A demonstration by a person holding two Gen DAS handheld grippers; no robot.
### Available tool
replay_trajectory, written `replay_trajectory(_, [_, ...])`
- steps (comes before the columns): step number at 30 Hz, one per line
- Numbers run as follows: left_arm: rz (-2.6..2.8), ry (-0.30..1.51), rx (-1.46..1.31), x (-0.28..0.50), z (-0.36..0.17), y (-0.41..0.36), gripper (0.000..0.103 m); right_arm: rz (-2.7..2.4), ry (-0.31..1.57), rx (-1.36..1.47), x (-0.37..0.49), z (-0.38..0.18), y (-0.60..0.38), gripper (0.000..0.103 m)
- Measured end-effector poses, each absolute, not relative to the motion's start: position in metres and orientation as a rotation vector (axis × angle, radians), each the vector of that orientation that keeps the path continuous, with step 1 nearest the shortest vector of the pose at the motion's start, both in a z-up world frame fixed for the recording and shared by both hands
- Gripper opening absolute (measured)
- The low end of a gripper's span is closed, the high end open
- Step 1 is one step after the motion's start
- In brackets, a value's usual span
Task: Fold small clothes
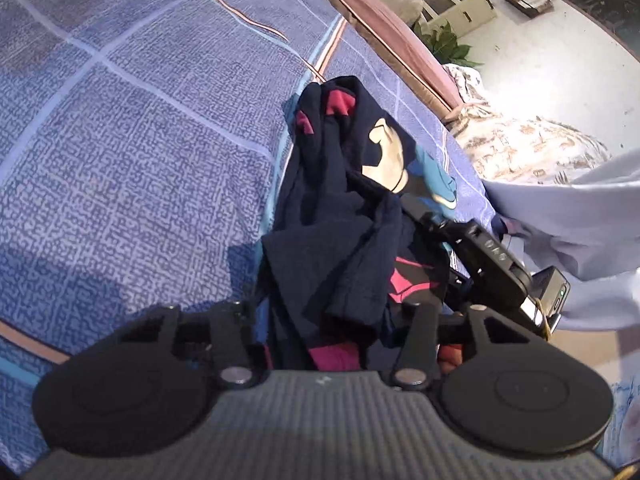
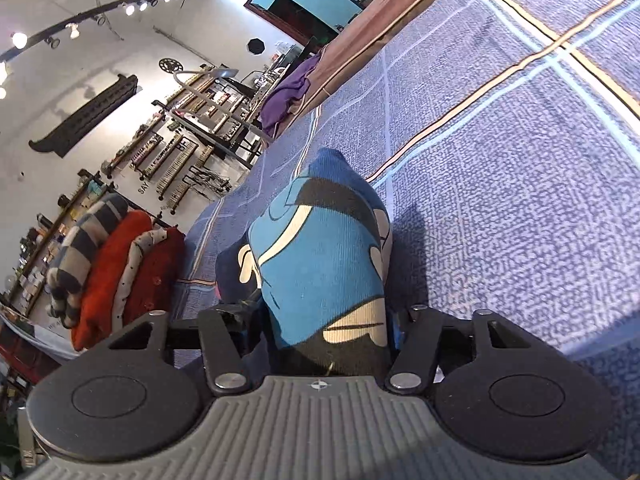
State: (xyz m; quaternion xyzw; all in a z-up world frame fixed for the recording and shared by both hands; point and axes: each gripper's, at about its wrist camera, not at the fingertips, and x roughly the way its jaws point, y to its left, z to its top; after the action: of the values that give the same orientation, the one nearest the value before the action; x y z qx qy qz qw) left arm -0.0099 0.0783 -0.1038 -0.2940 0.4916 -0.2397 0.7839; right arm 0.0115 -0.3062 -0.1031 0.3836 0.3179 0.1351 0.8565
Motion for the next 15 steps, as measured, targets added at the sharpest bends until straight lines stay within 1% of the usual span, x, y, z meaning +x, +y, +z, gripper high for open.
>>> replay_trajectory(1, [-0.516,1.068,-0.635,-0.009,-0.104,0.078,0.032,0.268,0.674,0.826,0.013,-0.106,-0.310,0.049])
replay_trajectory(2, [-0.521,1.073,-0.635,-0.007,-0.103,0.077,0.030,0.265,0.673,0.869,0.013,-0.107,-0.315,0.045])
replay_trajectory(3, [-0.540,1.073,-0.645,-0.006,-0.101,0.075,0.029,0.266,0.661,0.893,0.009,-0.104,-0.321,0.036])
replay_trajectory(4, [-0.561,1.074,-0.659,-0.006,-0.100,0.072,0.026,0.266,0.641,0.884,0.004,-0.096,-0.321,0.032])
replay_trajectory(5, [-0.578,1.081,-0.670,-0.003,-0.094,0.069,0.024,0.267,0.618,0.865,-0.003,-0.088,-0.325,0.032])
replay_trajectory(9, [-0.713,1.131,-0.666,-0.002,-0.084,0.019,0.023,0.209,0.519,0.871,-0.041,-0.049,-0.359,0.030])
replay_trajectory(11, [-0.797,1.157,-0.598,-0.002,-0.080,-0.026,0.023,0.161,0.497,0.862,-0.064,-0.030,-0.389,0.030])
replay_trajectory(15, [-1.001,1.192,-0.415,-0.019,-0.068,-0.148,0.024,-0.037,0.472,0.790,-0.119,-0.004,-0.464,0.030])
